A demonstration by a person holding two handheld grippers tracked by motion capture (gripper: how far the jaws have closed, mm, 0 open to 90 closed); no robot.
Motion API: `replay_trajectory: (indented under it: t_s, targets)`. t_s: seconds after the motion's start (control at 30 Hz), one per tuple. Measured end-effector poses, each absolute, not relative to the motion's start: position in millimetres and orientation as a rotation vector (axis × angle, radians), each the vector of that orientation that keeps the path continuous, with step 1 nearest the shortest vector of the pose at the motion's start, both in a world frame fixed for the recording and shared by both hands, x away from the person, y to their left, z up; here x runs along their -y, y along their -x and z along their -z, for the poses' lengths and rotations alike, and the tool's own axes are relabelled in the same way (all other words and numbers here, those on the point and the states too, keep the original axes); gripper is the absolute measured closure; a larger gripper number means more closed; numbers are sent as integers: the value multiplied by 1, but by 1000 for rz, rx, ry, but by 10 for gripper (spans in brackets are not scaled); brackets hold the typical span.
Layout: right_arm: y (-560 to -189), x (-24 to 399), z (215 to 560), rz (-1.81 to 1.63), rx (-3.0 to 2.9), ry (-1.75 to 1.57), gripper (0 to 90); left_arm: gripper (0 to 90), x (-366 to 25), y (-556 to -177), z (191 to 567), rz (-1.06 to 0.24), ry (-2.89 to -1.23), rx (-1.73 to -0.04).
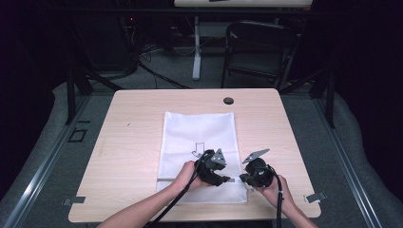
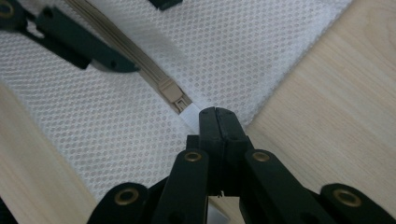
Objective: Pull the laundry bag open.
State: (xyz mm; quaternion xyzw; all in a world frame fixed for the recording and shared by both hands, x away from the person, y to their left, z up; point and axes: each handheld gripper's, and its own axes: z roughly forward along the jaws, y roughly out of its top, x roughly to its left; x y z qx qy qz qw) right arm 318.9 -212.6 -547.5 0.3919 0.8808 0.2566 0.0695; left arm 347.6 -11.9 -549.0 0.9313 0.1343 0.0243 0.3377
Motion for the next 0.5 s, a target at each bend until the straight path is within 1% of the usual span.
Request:
replay_trajectory:
  t_s: [0.03,0.1,0.17,0.2,0.27,0.3,0.33,0.37,0.5]
  targets:
    - [-319,213,548,-772,-2651,-1179,900,526,14,-347,551,-61,-2437,-346]
    - [-320,214,549,-786,-2653,-1206,900,567,17,-347,554,-34,-2432,-341]
    - [-321,215,551,-792,-2656,-1205,900,593,20,-346,556,-44,-2437,-326]
    - [-321,215,550,-784,-2660,-1205,900,611,21,-347,558,-24,-2422,-319]
    - [-321,213,551,-800,-2660,-1208,900,664,23,-346,559,-31,-2436,-317]
    - [-321,213,552,-783,-2671,-1199,900,664,25,-347,562,-7,-2427,-307]
    - [-321,213,552,-786,-2671,-1199,900,677,27,-347,563,-13,-2434,-301]
    - [-321,212,553,-791,-2672,-1204,900,713,28,-347,565,-17,-2455,-291]
    - [-321,211,558,-790,-2680,-1217,900,743,30,-347,568,-4,-2445,-276]
